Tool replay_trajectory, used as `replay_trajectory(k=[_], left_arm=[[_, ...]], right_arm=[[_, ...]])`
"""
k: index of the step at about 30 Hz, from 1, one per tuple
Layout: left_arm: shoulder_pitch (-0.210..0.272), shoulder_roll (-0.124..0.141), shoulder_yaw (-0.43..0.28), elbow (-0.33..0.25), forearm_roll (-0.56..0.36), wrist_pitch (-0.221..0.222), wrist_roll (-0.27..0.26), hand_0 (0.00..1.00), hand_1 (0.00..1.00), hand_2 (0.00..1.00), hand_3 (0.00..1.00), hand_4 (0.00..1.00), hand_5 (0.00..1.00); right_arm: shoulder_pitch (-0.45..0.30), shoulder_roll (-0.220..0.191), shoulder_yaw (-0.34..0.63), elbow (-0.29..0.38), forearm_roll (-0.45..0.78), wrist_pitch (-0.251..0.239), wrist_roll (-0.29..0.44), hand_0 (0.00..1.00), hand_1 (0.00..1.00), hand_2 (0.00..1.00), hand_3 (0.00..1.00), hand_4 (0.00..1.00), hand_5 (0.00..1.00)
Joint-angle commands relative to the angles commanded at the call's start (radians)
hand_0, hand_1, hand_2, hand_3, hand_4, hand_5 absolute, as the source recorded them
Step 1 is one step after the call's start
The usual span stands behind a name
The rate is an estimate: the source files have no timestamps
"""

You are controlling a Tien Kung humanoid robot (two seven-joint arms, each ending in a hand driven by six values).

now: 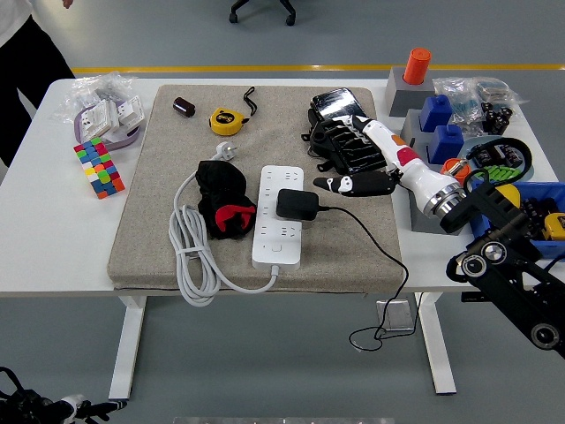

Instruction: Pull the plug out and thorw away

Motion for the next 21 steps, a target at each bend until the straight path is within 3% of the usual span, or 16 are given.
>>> replay_trajectory(k=[8,12,21], left_arm=[[0.001,0.003,-0.006,0.000,0.010,-0.002,0.003,0.534,0.664,0.692,0.667,0.836,0.690],[-0.002,0.003,-0.004,-0.003,0.008,-0.002,0.001,0.534,0.664,0.692,0.668,0.836,0.692],[0.006,0.007,-0.020,-0.003,0.035,-0.009,0.013,0.532,0.664,0.692,0.667,0.836,0.692]], right_arm=[[0.104,0.053,-0.158,-0.137,0.040,-0.051,-0.014,0.789,0.787,0.795,0.834,0.998,0.399],[0.150,0.092,-0.250,-0.238,0.131,-0.049,0.017,0.778,0.781,0.791,0.831,0.998,0.380],[0.223,0.159,-0.378,-0.408,0.163,-0.103,0.074,0.774,0.771,0.784,0.823,0.998,0.397]])
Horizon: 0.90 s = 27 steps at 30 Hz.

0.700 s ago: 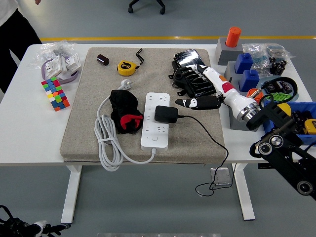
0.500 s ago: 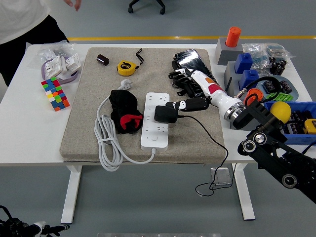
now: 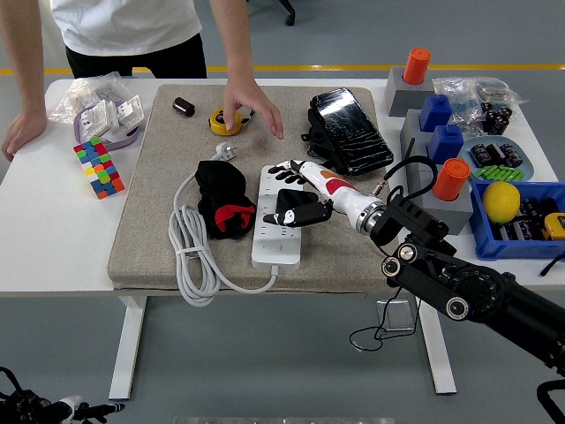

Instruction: Pull the plug out and thorw away

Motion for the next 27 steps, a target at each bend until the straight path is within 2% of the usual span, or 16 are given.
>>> replay_trajectory(k=[5,11,12,18,19,24,25,27], left_arm=[[0.001,0.003,-0.009,-0.001,0.016,-0.004,0.006,0.534,0.665,0.692,0.668,0.836,0.691],[-0.002,0.002,-0.010,-0.003,0.020,-0.005,0.006,0.534,0.666,0.692,0.668,0.836,0.690],[-0.001,0.002,-0.012,-0.003,0.023,-0.005,0.007,0.534,0.666,0.692,0.668,0.837,0.692],[0.002,0.002,-0.020,-0.003,0.038,-0.009,0.013,0.534,0.666,0.692,0.668,0.837,0.692],[0.003,0.002,-0.022,-0.003,0.041,-0.010,0.015,0.534,0.664,0.692,0.669,0.836,0.689],[0.002,0.001,-0.023,-0.004,0.044,-0.010,0.015,0.534,0.664,0.692,0.669,0.836,0.689],[0.001,0.001,-0.022,-0.004,0.043,-0.010,0.014,0.534,0.665,0.692,0.669,0.838,0.691],[0.001,0.001,-0.022,-0.004,0.042,-0.009,0.013,0.534,0.665,0.692,0.669,0.838,0.691]], right_arm=[[0.018,0.027,-0.015,-0.058,-0.014,-0.024,0.016,0.761,0.761,0.769,0.816,0.998,0.392],[0.025,0.035,-0.039,-0.105,-0.037,-0.039,0.022,0.754,0.751,0.761,0.803,0.998,0.374],[0.024,0.036,-0.042,-0.112,-0.043,-0.041,0.022,0.665,0.706,0.732,0.778,0.998,0.351],[0.029,0.040,-0.061,-0.147,-0.055,-0.072,0.040,0.665,0.706,0.732,0.778,0.998,0.351],[0.031,0.040,-0.065,-0.156,-0.052,-0.081,0.047,0.635,0.686,0.707,0.761,0.998,0.301],[0.041,0.040,-0.081,-0.185,-0.067,-0.103,0.059,0.635,0.686,0.707,0.761,0.998,0.301],[0.042,0.040,-0.082,-0.189,-0.069,-0.103,0.057,0.616,0.660,0.679,0.693,0.998,0.236],[0.043,0.040,-0.083,-0.195,-0.077,-0.099,0.054,0.616,0.660,0.679,0.693,0.998,0.236]])
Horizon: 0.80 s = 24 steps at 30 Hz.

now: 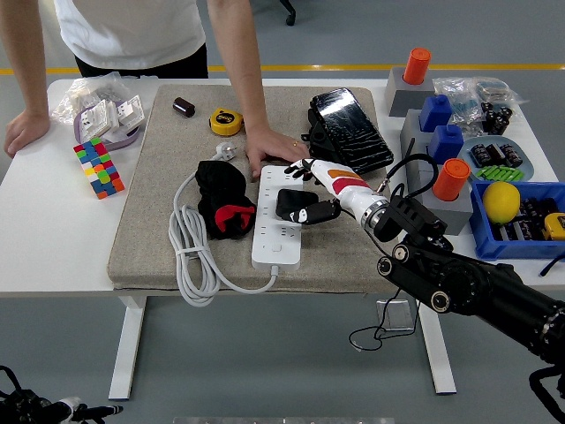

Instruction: Pull the plug out and thorw away

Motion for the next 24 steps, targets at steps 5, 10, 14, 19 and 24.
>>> replay_trajectory(k=[5,10,14,19,24], left_arm=[[0.001,-0.002,0.001,0.000,-0.001,0.000,0.000,0.534,0.666,0.692,0.669,0.837,0.690],[0.001,-0.003,0.002,0.000,-0.003,0.001,-0.001,0.534,0.666,0.692,0.668,0.837,0.690],[0.002,-0.003,0.002,0.000,-0.004,0.001,-0.001,0.534,0.666,0.692,0.668,0.837,0.690],[0.002,-0.004,0.004,0.000,-0.006,0.002,-0.002,0.534,0.666,0.692,0.667,0.837,0.690],[0.001,-0.003,0.003,0.000,-0.004,0.001,-0.001,0.534,0.665,0.693,0.667,0.838,0.690]], right_arm=[[0.001,0.000,-0.015,-0.017,-0.010,0.016,-0.007,0.564,0.622,0.629,0.588,0.998,0.171],[0.000,0.000,-0.020,-0.019,0.000,0.016,-0.004,0.597,0.590,0.588,0.559,0.998,0.143],[0.002,0.000,-0.023,-0.016,-0.001,0.022,-0.005,0.597,0.590,0.588,0.559,0.998,0.143],[0.001,0.000,-0.028,-0.016,0.002,0.011,0.002,0.553,0.525,0.547,0.551,0.998,0.112],[0.009,0.000,-0.027,-0.017,0.021,0.009,0.009,0.422,0.499,0.535,0.550,0.966,0.069]])
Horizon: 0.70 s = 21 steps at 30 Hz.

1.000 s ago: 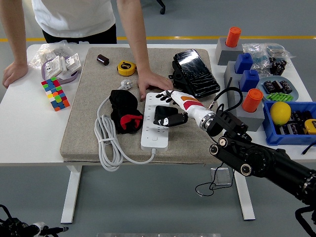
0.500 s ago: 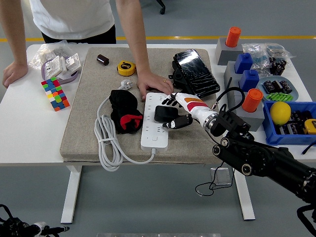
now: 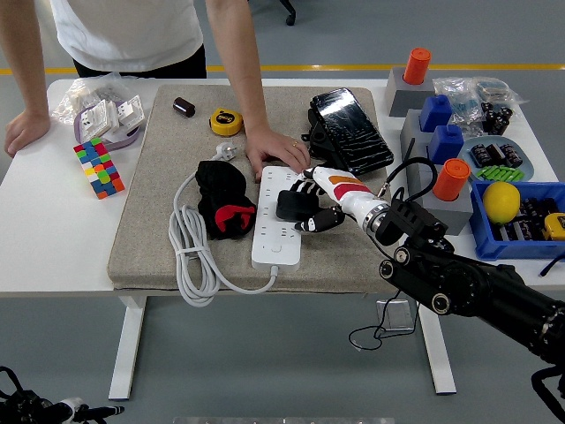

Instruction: Pull the plug out and thorw away

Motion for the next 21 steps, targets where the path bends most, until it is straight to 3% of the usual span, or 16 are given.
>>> replay_trajectory(k=[3,4,9,10,15,16,21], left_arm=[[-0.001,0.000,0.000,0.000,0.001,0.000,0.000,0.534,0.665,0.693,0.667,0.838,0.690],[-0.001,0.000,-0.001,0.000,0.002,0.000,0.001,0.534,0.666,0.693,0.668,0.837,0.688],[0.000,-0.001,-0.002,-0.001,0.003,-0.001,0.002,0.534,0.666,0.693,0.668,0.837,0.688],[0.001,-0.001,-0.002,0.000,0.003,0.000,0.002,0.533,0.666,0.692,0.668,0.838,0.689],[0.001,0.000,-0.001,0.000,0.003,0.000,0.001,0.533,0.666,0.692,0.668,0.838,0.689],[0.001,0.000,-0.001,0.000,0.002,0.000,0.001,0.533,0.666,0.692,0.668,0.838,0.689],[0.000,-0.001,0.001,0.000,0.000,0.000,0.000,0.533,0.666,0.692,0.668,0.838,0.689]], right_arm=[[0.005,0.000,0.004,-0.001,0.002,-0.001,0.001,0.422,0.499,0.535,0.550,0.966,0.069],[0.006,0.000,0.006,-0.001,0.000,-0.001,0.001,0.368,0.479,0.515,0.548,0.953,0.061],[0.004,0.000,0.011,-0.006,-0.006,0.001,-0.001,0.368,0.479,0.515,0.548,0.953,0.061],[0.003,0.000,0.011,-0.006,-0.006,0.003,-0.001,0.325,0.434,0.483,0.544,0.954,0.014],[0.002,0.000,0.013,-0.005,-0.006,0.011,0.000,0.325,0.434,0.483,0.544,0.954,0.014],[0.001,0.000,0.014,-0.004,-0.005,0.014,-0.001,0.287,0.325,0.421,0.522,0.959,0.009],[0.000,0.000,0.020,0.003,-0.012,0.020,-0.003,0.287,0.325,0.421,0.522,0.959,0.009]])
